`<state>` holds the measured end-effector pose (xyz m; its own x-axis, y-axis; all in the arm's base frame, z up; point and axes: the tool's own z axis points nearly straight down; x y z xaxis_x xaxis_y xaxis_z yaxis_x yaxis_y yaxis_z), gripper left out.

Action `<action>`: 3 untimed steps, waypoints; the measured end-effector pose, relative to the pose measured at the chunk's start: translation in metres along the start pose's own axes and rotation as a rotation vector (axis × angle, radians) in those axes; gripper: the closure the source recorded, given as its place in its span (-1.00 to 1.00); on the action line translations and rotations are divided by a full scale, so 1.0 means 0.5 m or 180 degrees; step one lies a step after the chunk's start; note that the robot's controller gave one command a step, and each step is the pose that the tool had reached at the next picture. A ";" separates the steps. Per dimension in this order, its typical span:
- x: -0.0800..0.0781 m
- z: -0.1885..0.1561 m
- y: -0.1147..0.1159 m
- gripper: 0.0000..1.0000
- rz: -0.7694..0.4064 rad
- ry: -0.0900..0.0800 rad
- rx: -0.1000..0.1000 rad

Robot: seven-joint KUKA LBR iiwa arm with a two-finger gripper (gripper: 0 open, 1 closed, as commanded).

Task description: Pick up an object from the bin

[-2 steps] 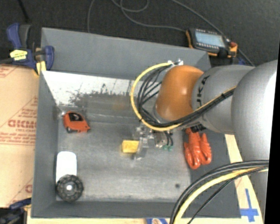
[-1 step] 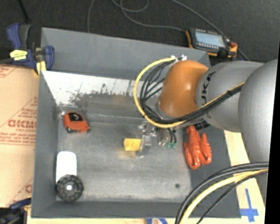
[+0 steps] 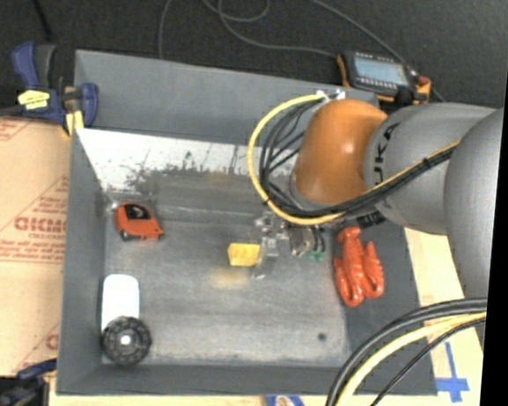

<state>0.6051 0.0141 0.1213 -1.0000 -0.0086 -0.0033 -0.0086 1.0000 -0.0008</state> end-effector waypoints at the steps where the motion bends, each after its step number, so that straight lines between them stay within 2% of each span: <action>1: -0.001 -0.022 0.000 1.00 -0.0001 -0.0009 0.0001; 3: -0.001 -0.065 -0.001 1.00 -0.0003 -0.0003 0.0000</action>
Offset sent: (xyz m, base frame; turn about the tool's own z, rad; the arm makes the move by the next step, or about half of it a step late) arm -0.0001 -0.0002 0.0015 0.0000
